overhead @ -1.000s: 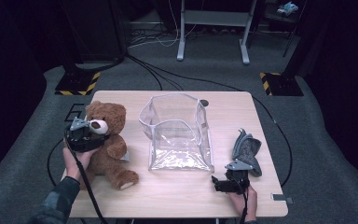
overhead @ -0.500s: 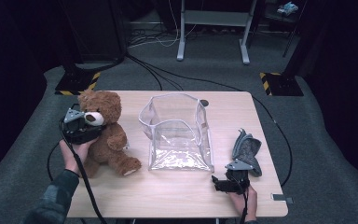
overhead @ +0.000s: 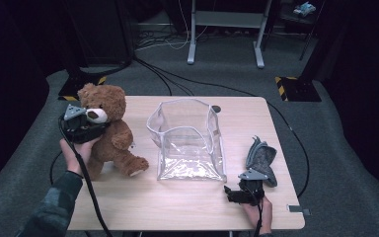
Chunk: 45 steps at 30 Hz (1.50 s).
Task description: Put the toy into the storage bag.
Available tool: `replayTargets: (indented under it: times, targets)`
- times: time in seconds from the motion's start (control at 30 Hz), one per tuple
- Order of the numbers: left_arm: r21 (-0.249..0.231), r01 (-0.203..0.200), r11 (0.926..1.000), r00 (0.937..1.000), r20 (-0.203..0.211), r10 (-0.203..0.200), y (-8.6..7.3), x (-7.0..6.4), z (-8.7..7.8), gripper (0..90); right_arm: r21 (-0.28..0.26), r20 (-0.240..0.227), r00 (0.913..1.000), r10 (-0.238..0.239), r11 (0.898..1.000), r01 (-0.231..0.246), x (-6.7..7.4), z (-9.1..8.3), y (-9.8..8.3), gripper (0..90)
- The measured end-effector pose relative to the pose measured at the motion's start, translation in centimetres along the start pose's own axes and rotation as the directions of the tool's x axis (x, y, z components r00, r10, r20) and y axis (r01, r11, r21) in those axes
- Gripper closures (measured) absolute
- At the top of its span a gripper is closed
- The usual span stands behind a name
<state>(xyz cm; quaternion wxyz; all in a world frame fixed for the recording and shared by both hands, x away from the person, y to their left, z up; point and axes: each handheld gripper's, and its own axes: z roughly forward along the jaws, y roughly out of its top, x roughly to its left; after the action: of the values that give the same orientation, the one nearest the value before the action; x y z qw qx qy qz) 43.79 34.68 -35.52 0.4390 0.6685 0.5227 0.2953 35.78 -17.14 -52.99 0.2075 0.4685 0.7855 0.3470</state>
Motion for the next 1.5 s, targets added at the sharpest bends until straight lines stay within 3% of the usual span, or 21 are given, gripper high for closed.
replayTargets:
  times: [0.47,1.5]
  targets:
    - [-0.041,-0.002,0.9992,0.9983,-0.058,0.000,3.4,0.6,0.0,49.6,0.000,-0.002,1.0000,0.003,1.000,-0.003,0.0,0.0,0.0,10.9]
    - [-0.125,-0.057,0.9905,0.9932,-0.108,0.043,11.0,-1.5,0.5,48.8,-0.002,0.002,1.0000,-0.002,1.000,0.002,0.0,0.0,0.0,10.9]
